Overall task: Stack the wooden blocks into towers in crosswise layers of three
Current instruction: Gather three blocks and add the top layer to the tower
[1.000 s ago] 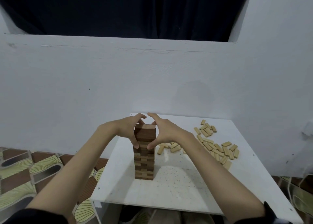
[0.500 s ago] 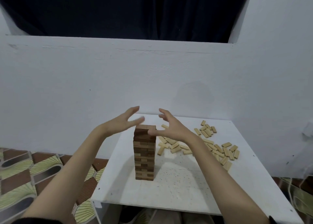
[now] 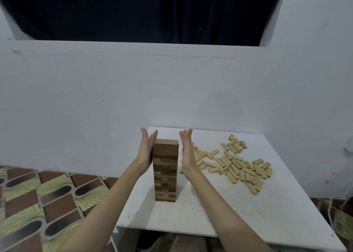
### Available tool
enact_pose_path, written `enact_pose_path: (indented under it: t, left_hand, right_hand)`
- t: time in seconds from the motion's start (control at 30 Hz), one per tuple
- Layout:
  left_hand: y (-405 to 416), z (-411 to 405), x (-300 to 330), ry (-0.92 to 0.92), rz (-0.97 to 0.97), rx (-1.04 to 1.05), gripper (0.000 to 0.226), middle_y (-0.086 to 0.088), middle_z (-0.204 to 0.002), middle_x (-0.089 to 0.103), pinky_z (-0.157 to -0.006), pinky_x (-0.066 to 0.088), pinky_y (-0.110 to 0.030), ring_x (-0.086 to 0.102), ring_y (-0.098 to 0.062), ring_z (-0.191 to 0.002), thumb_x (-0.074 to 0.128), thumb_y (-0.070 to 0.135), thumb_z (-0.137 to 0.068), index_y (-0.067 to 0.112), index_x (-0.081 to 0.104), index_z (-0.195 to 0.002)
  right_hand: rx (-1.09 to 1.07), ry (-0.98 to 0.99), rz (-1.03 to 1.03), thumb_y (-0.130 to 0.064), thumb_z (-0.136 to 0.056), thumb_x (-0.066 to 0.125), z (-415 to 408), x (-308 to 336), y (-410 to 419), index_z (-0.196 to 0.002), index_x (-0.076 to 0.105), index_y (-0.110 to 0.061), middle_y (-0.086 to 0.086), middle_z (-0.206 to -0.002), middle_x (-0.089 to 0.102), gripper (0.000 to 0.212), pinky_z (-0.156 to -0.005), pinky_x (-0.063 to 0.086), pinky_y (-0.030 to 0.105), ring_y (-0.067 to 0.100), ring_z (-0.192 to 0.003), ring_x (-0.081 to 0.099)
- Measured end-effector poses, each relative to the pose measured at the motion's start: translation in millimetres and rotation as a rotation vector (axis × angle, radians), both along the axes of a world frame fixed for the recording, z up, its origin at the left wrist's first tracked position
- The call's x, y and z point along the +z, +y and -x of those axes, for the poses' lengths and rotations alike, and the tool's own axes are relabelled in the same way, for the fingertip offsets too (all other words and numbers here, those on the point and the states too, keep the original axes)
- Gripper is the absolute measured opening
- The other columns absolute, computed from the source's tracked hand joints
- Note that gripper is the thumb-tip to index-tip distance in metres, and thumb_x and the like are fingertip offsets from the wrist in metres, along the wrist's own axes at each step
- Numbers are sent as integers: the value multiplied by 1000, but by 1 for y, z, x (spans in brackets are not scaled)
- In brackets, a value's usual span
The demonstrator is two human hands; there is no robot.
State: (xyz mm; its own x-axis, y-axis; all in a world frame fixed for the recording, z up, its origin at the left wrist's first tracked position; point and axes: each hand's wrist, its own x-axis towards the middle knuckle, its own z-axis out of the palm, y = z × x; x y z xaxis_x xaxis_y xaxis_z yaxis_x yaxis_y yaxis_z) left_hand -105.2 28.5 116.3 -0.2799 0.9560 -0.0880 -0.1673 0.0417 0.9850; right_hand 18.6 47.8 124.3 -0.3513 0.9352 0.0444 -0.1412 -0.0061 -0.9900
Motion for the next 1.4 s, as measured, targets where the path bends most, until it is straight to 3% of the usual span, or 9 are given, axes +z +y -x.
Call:
enact_pose_path:
  t: [0.1, 0.3, 0.4, 0.67, 0.77, 0.87, 0.93, 1.2, 1.4]
  left_hand:
    - [-4, -4, 2, -44, 36, -33, 81, 3, -149, 36, -113, 29, -38, 39, -20, -134, 1, 71, -86, 26, 26, -148]
    - [-4, -4, 1, -55, 47, -39, 84, -5, -140, 48, -98, 39, -33, 49, -22, -126, 2, 75, -83, 27, 31, -146]
    - [-5, -6, 1, -58, 34, -39, 82, -4, -137, 51, -93, 41, -32, 52, -20, -119, 2, 74, -84, 28, 34, -145]
    - [-3, -8, -2, -48, 9, -12, 81, -2, -128, 56, -97, 42, -34, 53, -22, -121, 4, 72, -86, 25, 36, -143]
    - [-2, -8, -3, -38, -8, 23, 81, 2, -128, 54, -102, 39, -35, 50, -21, -124, 3, 70, -87, 23, 37, -143]
    - [1, -6, -8, -41, -53, 121, 81, 5, -145, 41, -115, 26, -40, 39, -17, -134, 1, 67, -89, 20, 40, -142]
    - [2, -6, -11, -38, -83, 185, 81, 4, -143, 45, -116, 24, -40, 39, -17, -134, 0, 64, -91, 16, 46, -138]
    - [2, -17, -13, -96, -121, 230, 79, -2, -121, 62, -87, 46, -23, 59, -18, -106, 2, 58, -94, 10, 58, -124]
    - [0, -16, -11, -119, -92, 156, 80, 1, -109, 68, -77, 50, -28, 66, -17, -97, 5, 64, -92, 13, 63, -115]
  right_hand:
    - [15, 2, 14, -52, -98, 7, 4, 0, -2, -152, 10, -23, -10, -156, 19, 61, -103, 14, 19, 5, -142, 15]
    - [9, -21, 10, -72, -90, 13, 14, -5, -2, -153, 15, -24, -14, -158, 10, 79, -121, 9, 36, 4, -144, 9]
    - [-8, -17, 4, -58, -97, 13, 14, -4, -4, -153, 17, -25, -14, -158, 10, 66, -118, 7, 33, 2, -142, 8]
    - [-24, 1, 10, -50, -101, 13, 16, -5, -3, -152, 17, -24, -16, -157, 12, 58, -115, 6, 29, -10, -128, 10]
    - [-28, 35, 11, -54, -98, 11, 16, -6, -2, -151, 15, -27, -12, -158, 16, 60, -118, 7, 31, 2, -143, 10]
    - [-40, 95, 20, -51, -98, 7, 9, -5, -1, -151, 16, -24, -8, -157, 22, 60, -106, 11, 21, 9, -145, 14]
    - [-67, 144, 25, -49, -99, 7, 5, -6, 0, -151, 21, -20, -5, -155, 27, 61, -102, 16, 20, 11, -144, 19]
    - [-102, 140, 54, -52, -98, 13, 11, -16, -2, -149, 29, -19, -5, -150, 36, 63, -106, 21, 20, 8, -139, 30]
    - [-64, 153, 86, -90, -69, 26, 22, -17, -7, -147, 31, -30, -10, -150, 35, 98, -116, 27, 44, 11, -136, 36]
